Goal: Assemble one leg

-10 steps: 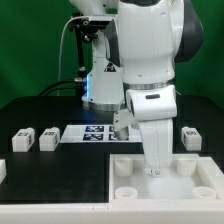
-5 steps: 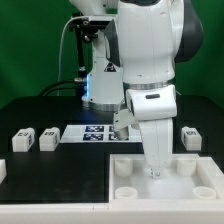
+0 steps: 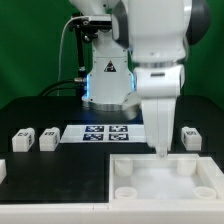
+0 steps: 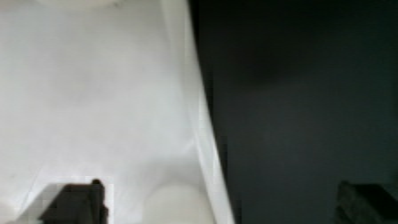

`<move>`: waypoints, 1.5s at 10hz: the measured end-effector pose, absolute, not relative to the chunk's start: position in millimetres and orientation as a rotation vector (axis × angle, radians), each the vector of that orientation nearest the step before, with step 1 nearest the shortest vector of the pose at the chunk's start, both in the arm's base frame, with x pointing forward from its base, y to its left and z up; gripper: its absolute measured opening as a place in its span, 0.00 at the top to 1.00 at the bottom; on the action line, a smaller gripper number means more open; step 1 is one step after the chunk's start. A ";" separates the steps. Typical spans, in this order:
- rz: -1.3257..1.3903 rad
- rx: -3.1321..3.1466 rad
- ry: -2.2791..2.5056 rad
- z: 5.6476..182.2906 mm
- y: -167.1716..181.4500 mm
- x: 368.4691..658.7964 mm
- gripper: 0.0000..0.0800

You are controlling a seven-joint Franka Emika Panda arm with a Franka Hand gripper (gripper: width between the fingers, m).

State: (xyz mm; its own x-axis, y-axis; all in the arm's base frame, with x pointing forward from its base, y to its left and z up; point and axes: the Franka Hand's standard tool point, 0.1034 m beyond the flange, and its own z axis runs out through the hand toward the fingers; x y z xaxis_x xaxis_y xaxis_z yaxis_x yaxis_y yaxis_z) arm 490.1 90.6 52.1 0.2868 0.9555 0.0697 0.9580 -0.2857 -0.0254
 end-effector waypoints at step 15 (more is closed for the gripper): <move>0.115 -3.033 0.030 53.8 171.3 452.8 0.19</move>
Offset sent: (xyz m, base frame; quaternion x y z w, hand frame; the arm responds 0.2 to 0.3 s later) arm 0.0124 0.0276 0.0138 -0.0138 0.0033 0.3572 0.9339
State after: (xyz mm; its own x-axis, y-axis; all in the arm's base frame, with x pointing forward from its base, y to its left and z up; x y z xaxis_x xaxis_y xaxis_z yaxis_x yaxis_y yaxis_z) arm 452.8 171.3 53.8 0.9970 -0.0159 -0.0763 -0.0239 -0.9942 -0.1053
